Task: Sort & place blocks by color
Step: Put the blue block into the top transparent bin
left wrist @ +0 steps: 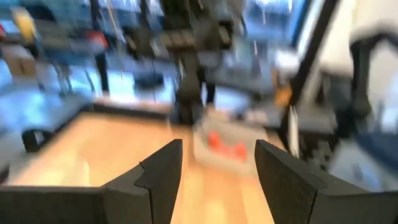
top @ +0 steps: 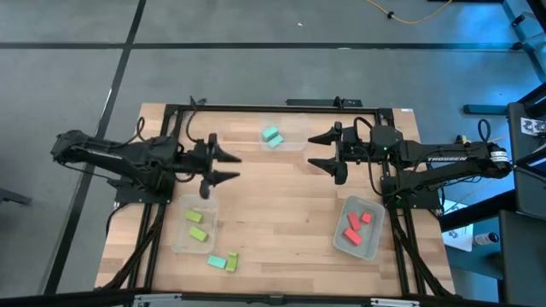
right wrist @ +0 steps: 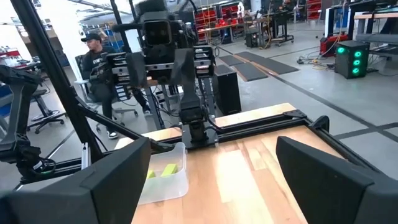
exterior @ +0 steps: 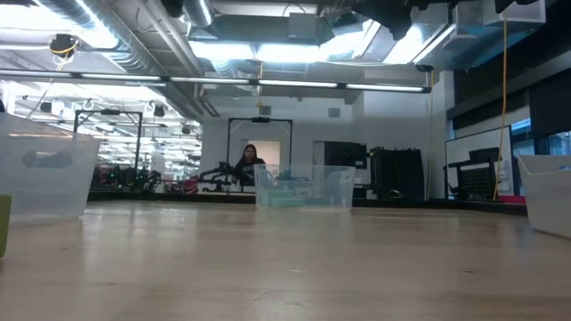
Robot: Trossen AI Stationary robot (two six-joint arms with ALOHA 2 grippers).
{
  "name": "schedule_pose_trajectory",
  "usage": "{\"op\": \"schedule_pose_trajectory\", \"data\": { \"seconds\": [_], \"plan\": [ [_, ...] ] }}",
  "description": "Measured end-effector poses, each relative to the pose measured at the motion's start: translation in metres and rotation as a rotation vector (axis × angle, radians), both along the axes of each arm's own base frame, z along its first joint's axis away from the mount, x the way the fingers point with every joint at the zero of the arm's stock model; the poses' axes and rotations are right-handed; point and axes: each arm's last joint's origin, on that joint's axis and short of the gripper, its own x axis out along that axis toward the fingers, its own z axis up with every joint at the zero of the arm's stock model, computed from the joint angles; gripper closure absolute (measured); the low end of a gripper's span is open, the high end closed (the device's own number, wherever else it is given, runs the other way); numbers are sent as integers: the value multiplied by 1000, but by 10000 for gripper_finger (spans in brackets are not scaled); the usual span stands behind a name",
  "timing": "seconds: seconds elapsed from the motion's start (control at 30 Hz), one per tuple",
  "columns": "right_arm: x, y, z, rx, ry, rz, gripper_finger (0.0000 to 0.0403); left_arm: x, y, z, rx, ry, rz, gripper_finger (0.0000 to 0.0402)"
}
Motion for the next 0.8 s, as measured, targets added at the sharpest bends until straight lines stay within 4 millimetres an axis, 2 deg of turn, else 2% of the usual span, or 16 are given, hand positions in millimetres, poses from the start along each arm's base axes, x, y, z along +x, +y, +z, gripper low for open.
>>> {"op": "schedule_pose_trajectory", "data": {
  "seconds": [0.17, 0.3, 0.47, 0.57, 0.7, 0.8],
  "plan": [
    [0, 0, -1, 24, 7, 0, 52, 7, -27, 9, 81, 410, -122, 208],
    [0, 0, -1, 21, 7, -1, 52, 17, -63, 10, 169, 627, -254, 208],
    [0, 0, -1, 13, 12, -1, 52, 32, -120, -22, 262, 876, -379, 208],
    [0, 0, -2, -12, 23, 0, 52, 40, -152, -43, 276, 997, -387, 208],
    [0, 0, -2, -37, 26, 1, 52, 50, -189, -66, 332, 1107, -407, 208],
    [0, 0, -2, -62, 27, 1, 52, 59, -212, -80, 305, 1157, -391, 208]
  ]
}}
